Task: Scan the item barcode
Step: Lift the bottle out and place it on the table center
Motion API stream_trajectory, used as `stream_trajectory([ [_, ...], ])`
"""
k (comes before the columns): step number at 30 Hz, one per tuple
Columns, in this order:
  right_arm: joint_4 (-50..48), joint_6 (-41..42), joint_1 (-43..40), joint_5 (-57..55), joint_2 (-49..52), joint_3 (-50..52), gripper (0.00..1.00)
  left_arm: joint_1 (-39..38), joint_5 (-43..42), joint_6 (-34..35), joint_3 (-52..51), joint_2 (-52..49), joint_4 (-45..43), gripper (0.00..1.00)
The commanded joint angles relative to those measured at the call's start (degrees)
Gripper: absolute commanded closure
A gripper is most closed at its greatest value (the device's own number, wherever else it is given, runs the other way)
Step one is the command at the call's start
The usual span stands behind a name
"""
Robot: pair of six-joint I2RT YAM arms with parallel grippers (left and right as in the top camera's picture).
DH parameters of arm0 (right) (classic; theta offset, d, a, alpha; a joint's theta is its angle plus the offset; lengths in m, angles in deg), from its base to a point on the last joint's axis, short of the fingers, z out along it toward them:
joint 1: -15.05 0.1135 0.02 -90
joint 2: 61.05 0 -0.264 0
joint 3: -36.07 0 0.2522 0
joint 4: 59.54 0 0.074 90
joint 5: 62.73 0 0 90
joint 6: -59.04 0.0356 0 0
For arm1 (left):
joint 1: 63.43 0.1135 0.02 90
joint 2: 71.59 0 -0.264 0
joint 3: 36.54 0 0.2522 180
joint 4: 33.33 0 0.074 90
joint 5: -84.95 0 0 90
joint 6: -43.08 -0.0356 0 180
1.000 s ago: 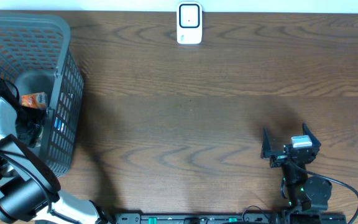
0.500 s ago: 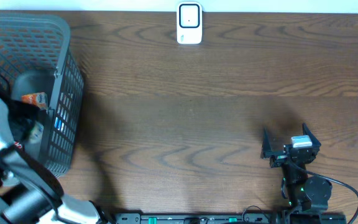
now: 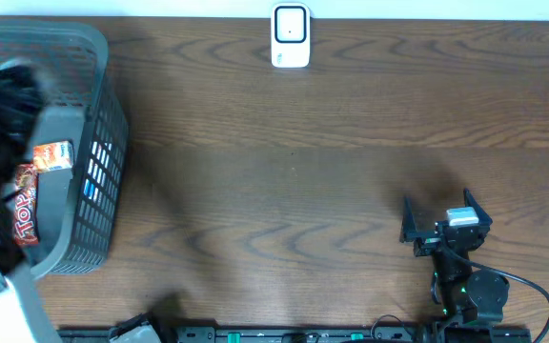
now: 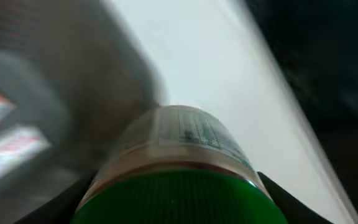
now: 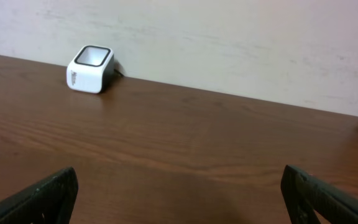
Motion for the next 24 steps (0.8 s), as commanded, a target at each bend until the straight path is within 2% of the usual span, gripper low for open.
stream_trajectory([
  [1, 0.24, 0.63, 0.50, -0.28, -0.31, 0.07, 0.01, -11.10, -2.91, 1.53, 0.17, -0.72, -2.21, 0.40],
  [6, 0.26, 0.63, 0.50, -0.28, -0.31, 0.07, 0.01, -30.53, 10.67, -1.88, 0.17, -6.51, -1.66, 0.40],
  [10, 0.24, 0.63, 0.50, -0.28, -0.31, 0.07, 0.01, -40.17, 17.62, -4.02, 0.13, -14.51, 0.48, 0.40],
  [19, 0.26, 0.61, 0.50, -0.28, -0.31, 0.07, 0.01, -50.56, 18.86, -12.76, 0.07, -36.92, 1.16, 0.39],
  [24, 0.24, 0.61, 0.50, -0.28, -0.31, 0.07, 0.01, -53.18, 18.86, -12.44, 0.07, -46.12, 1.14, 0.40],
])
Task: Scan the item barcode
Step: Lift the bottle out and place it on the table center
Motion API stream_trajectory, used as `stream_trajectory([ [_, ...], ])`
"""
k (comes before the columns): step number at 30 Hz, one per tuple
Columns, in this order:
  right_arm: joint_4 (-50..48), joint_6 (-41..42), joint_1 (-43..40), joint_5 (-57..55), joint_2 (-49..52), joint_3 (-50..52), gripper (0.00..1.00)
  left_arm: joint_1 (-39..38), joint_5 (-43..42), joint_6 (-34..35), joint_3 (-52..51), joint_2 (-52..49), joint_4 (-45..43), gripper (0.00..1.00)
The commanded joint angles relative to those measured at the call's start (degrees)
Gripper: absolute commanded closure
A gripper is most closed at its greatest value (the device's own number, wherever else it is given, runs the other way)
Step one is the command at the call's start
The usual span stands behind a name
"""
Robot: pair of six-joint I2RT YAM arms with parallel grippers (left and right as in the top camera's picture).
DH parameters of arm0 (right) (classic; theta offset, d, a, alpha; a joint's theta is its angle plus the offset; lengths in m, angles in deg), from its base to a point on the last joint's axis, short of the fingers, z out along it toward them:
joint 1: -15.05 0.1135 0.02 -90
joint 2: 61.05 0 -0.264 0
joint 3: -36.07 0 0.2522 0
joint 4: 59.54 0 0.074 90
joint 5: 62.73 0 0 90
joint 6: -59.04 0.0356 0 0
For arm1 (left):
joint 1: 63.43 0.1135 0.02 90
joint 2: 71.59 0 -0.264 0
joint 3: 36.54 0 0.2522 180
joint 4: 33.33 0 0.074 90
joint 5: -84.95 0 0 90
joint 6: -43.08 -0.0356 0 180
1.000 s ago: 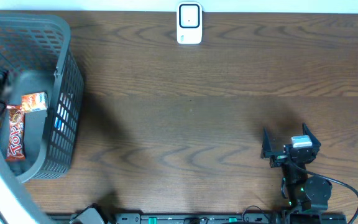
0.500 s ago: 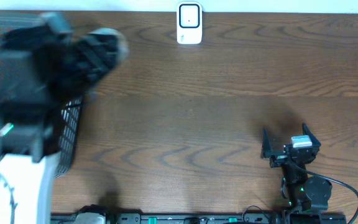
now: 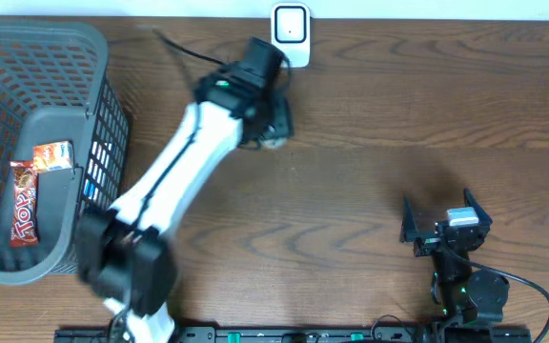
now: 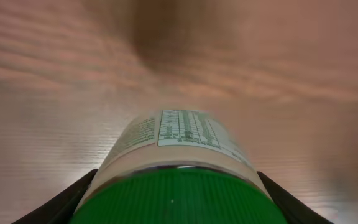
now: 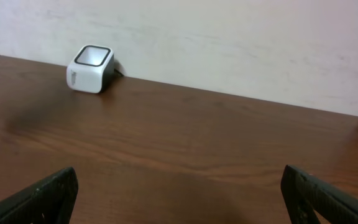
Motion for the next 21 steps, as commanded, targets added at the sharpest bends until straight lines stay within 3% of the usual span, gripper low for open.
stream_trajectory([
  [1, 0.24, 0.63, 0.50, -0.31, -0.31, 0.09, 0.01, -1.33, 1.18, -1.01, 0.15, -3.80, -0.02, 0.40],
  [8, 0.22, 0.63, 0.50, -0.31, -0.31, 0.09, 0.01, -2.45, 3.52, 14.95, 0.15, -10.82, 0.20, 0.40],
  [16, 0.22, 0.63, 0.50, -0.31, -0.31, 0.09, 0.01, -3.04, 8.63, 42.27, -2.08, -12.70, 1.27, 0.39],
  [21, 0.22, 0.63, 0.50, -0.31, -0.31, 0.09, 0.01, -4.79, 10.54, 45.13, -3.28, -12.70, 1.27, 0.26],
])
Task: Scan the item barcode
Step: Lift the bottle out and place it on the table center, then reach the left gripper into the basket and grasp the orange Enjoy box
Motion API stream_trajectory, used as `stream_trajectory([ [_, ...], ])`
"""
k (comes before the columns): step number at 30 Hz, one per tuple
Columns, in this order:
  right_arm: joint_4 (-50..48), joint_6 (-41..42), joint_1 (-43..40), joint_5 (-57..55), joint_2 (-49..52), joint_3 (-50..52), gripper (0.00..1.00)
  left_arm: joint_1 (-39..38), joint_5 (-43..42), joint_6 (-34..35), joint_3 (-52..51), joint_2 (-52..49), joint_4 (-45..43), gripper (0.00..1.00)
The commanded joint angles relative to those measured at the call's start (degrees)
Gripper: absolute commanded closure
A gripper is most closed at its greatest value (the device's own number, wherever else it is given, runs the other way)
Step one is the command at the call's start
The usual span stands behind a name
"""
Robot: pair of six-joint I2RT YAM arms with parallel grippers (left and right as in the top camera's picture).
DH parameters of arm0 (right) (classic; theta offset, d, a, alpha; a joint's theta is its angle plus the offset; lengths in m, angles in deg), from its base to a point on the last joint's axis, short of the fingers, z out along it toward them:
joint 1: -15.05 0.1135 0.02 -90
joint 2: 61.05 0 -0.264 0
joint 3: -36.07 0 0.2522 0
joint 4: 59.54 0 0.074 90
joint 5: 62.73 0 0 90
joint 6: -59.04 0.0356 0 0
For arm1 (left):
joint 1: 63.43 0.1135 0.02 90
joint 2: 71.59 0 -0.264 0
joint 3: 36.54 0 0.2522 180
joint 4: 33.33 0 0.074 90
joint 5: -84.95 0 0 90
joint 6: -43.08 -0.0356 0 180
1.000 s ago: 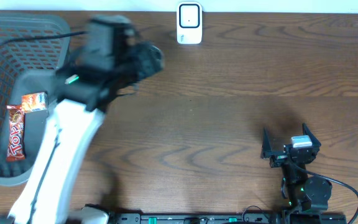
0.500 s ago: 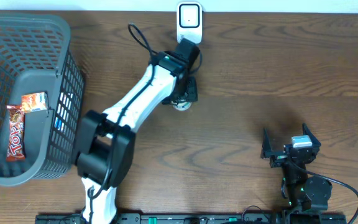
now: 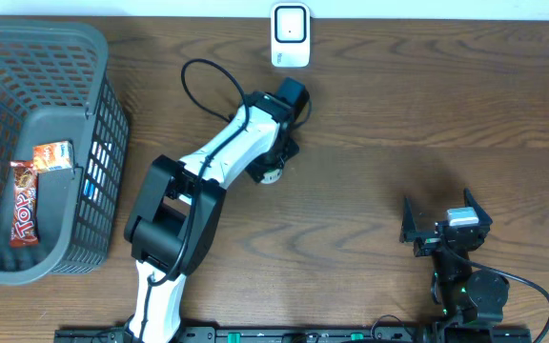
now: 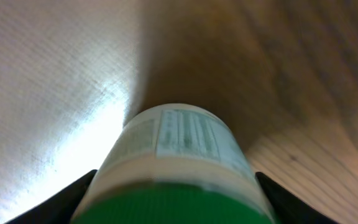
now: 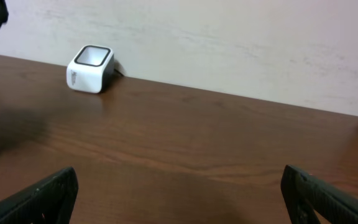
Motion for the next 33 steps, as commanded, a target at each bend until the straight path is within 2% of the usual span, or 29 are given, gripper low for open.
stream_trajectory([
  [1, 0.24, 0.63, 0.50, -0.28, -0.31, 0.07, 0.01, -1.60, 3.39, 6.23, -0.44, -0.11, 0.46, 0.17],
  [3, 0.24, 0.63, 0.50, -0.31, -0.31, 0.07, 0.01, -1.62, 3.13, 4.07, -0.31, 0.31, 0.48, 0.07],
  [8, 0.22, 0.63, 0.50, -0.31, -0.31, 0.07, 0.01, -0.61, 2.89, -6.23, 1.84, 5.44, 0.57, 0.07],
  [14, 0.24, 0.63, 0.50, -0.31, -0.31, 0.07, 0.01, 3.30, 2.47, -22.82, 6.64, 22.84, 1.95, 0.07],
  [19, 0.22, 0.63, 0.50, -0.31, -0.31, 0.07, 0.01, 11.82, 2.62, -37.86, 13.35, 38.38, 2.86, 0.07],
  [21, 0.24, 0.63, 0.50, -0.31, -0.31, 0.07, 0.01, 17.90, 4.68, -38.82, 14.75, 42.82, 4.11, 0.06],
  [25, 0.24, 0.63, 0.50, -0.31, -0.31, 0.07, 0.01, 37.86, 5.68, -37.99, 14.95, 48.61, 8.85, 0.07],
  [30, 0.24, 0.63, 0.50, -0.31, -0.31, 0.07, 0.01, 57.83, 1.81, -37.09, 13.77, 45.64, 15.52, 0.06],
  [33, 0.24, 0.63, 0.50, -0.31, -0.31, 0.07, 0.01, 62.47, 0.76, -33.59, 12.17, 41.46, 17.73, 0.07],
])
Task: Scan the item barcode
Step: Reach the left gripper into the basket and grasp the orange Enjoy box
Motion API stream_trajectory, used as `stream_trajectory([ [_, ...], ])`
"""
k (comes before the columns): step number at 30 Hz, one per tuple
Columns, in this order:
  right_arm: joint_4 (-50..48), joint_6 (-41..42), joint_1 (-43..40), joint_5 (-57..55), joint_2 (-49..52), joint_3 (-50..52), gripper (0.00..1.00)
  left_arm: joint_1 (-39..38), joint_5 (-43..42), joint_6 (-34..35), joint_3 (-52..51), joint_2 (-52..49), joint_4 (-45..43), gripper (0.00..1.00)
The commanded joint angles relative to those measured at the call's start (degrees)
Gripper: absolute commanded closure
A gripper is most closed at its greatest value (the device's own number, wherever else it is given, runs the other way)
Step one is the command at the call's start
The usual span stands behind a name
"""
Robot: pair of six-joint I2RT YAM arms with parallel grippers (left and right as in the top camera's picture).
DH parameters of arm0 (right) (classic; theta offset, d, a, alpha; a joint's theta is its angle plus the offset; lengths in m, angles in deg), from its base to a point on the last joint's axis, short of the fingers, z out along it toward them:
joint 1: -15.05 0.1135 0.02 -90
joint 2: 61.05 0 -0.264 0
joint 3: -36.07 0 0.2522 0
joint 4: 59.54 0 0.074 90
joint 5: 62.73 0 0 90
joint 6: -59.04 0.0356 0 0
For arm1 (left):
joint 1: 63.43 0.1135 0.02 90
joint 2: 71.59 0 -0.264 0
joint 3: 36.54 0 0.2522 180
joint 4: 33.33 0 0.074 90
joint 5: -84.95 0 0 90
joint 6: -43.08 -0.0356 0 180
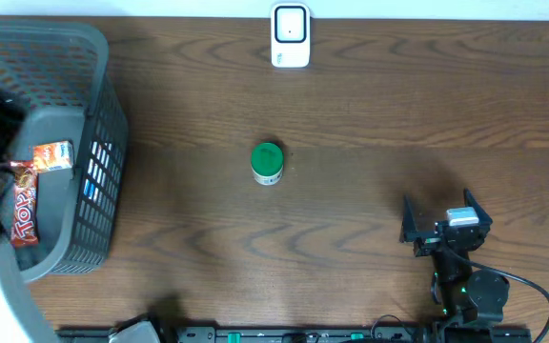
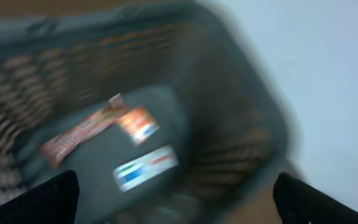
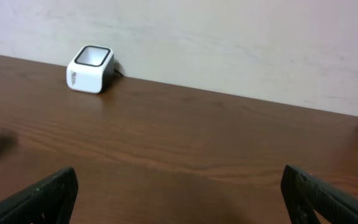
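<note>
A jar with a green lid (image 1: 268, 162) stands alone on the brown table (image 1: 370, 105), lid up, a short way in front of the white barcode scanner (image 1: 291, 36). The scanner (image 3: 91, 60) also shows in the right wrist view. My left arm is a dark blur over the grey basket (image 1: 98, 143). In its motion-blurred wrist view, my left gripper (image 2: 176, 199) is open with nothing between its fingers, looking down into the basket (image 2: 241, 124). My right gripper (image 1: 441, 229) rests open at the front right, far from the jar.
In the basket lie a red-orange snack bar (image 1: 25, 205), an orange packet (image 1: 52, 155) and a blue-and-white packet (image 2: 146, 167). A pale wall (image 3: 229, 37) runs behind the table's far edge. A black rail (image 1: 284, 334) lines the front edge.
The left gripper was shut on the jar low over the table below the scanner. Now the jar stands there alone, and the left arm is back over the basket with its gripper open.
The left gripper was shut on the green-lidded jar over the basket. Then it held the jar close to the scanner, then lower over the middle of the table. Now the jar is let go there and the arm is at the basket. The right arm never moved.
</note>
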Motion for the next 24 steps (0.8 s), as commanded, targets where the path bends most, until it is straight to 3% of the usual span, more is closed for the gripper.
stream_trajectory([
  [1, 0.22, 0.63, 0.50, -0.31, -0.31, 0.07, 0.01, 4.31, -2.43, 3.15, -3.02, -6.84, 1.68, 0.07],
  [10, 0.22, 0.63, 0.50, -0.31, -0.31, 0.07, 0.01, 4.44, -1.81, 14.71, -4.37, -25.83, 0.39, 0.07],
  [17, 0.22, 0.63, 0.50, -0.31, -0.31, 0.07, 0.01, 3.91, -1.86, 16.17, -4.37, -38.95, -5.16, 0.07],
  [24, 0.24, 0.63, 0.50, -0.31, -0.31, 0.07, 0.01, 2.64, -2.03, 18.49, -4.37, -45.16, -10.84, 0.06],
])
